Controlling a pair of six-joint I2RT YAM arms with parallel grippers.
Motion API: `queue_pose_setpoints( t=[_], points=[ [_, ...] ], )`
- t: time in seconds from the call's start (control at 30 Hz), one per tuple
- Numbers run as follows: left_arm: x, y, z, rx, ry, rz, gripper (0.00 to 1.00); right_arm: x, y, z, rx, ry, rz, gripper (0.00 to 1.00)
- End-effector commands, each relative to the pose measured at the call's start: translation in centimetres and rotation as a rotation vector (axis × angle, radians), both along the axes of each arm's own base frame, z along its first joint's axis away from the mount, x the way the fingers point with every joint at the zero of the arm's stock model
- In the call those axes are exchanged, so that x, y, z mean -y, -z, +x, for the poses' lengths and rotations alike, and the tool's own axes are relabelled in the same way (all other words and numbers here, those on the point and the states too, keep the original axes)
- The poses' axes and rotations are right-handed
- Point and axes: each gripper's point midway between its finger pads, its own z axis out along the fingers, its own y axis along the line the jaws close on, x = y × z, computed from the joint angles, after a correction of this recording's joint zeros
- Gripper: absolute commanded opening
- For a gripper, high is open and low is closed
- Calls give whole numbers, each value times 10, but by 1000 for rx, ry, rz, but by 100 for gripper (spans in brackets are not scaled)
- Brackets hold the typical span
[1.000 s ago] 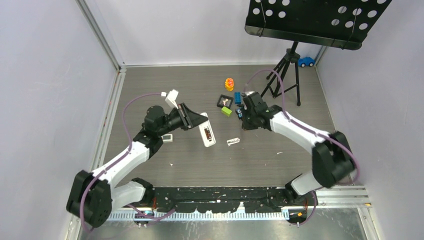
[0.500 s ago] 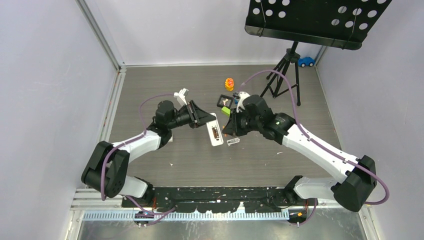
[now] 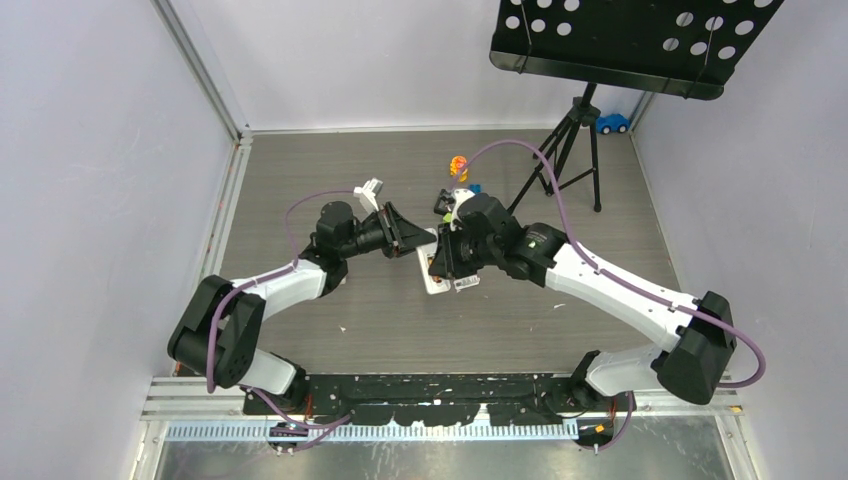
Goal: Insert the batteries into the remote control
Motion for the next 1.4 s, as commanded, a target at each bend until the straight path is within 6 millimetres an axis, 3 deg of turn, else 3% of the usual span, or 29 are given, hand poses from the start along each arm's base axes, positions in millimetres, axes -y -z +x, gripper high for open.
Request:
queue_pose_setpoints(
  t=[0.0,0.23,0.37,0.47,0.73,0.87,0.97,1.13,1.2,1.37],
  points=[
    [4,-35,-1,105,24,-61,0,-5,-16,7,29,31,8,21],
    [3,-35,-2,103,23,-62,0,-4,-15,8,18,55,-9,25],
    [4,-36,-2,101,25,-69,0,-5,-14,7,11,58,-2,41],
    [4,-38,-2,100,28,-76,0,-5,-23,6,24,73,35,48],
    [5,-45,0,87,21,-110,0,-4,-53,8,81,116,157,49],
    [4,-60,2,69,-4,-171,0,-1,-72,9,125,158,260,49],
    [1,-75,6,55,-41,-227,0,12,-93,16,200,241,343,50],
    [-8,-102,16,4,-144,-321,0,45,-126,20,274,418,508,68],
    [-12,-112,21,-24,-180,-367,0,59,-129,22,277,499,567,73],
    [-17,-133,26,-110,-187,-517,0,68,-138,18,250,556,742,78]
  ],
)
